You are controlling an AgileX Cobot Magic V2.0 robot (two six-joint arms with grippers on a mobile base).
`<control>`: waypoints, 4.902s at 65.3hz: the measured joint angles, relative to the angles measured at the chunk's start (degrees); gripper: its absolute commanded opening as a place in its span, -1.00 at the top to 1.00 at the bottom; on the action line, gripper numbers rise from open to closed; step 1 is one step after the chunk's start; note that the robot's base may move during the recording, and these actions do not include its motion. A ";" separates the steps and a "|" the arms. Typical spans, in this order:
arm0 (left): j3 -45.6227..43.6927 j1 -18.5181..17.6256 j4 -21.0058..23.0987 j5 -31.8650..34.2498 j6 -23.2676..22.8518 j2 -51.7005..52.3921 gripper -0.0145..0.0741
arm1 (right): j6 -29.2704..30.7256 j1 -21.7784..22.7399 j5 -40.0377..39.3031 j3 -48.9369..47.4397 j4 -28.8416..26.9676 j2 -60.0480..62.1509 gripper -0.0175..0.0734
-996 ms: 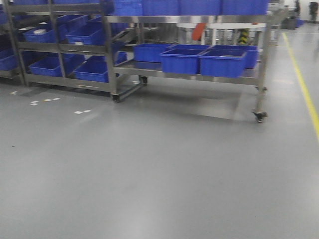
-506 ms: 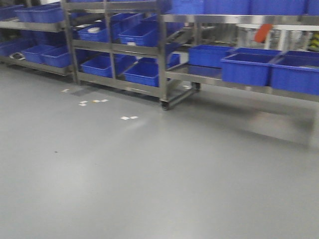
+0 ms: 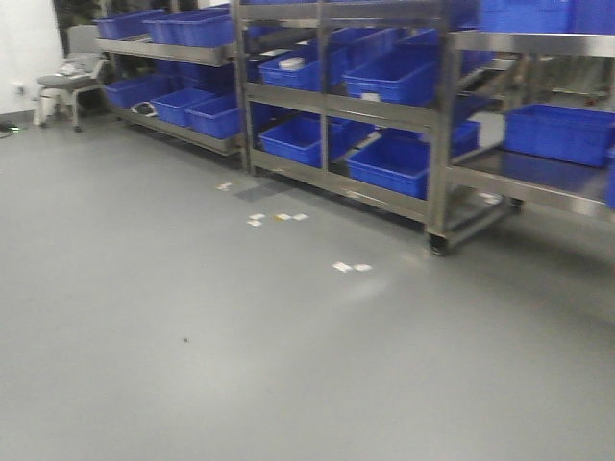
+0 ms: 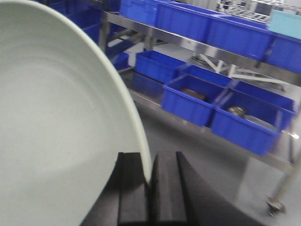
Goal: Place green plate on second shelf with right arm
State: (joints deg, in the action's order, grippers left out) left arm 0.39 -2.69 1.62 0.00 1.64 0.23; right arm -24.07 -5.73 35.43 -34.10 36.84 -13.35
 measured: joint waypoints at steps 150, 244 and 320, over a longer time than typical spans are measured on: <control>0.00 0.00 0.00 0.00 0.00 0.00 0.38 | -0.03 0.00 0.20 0.00 0.12 0.00 0.49; 0.00 0.00 0.00 0.00 0.00 0.00 0.38 | -0.54 0.00 -0.39 0.00 0.12 0.00 0.49; 0.00 0.00 0.00 0.38 0.00 0.00 0.38 | -2.54 2.13 -32.35 -12.45 -10.22 -50.07 0.02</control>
State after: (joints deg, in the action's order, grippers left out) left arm 0.39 -2.69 1.62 0.38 1.64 0.23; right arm -26.60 -3.60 3.08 -46.55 26.62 -63.42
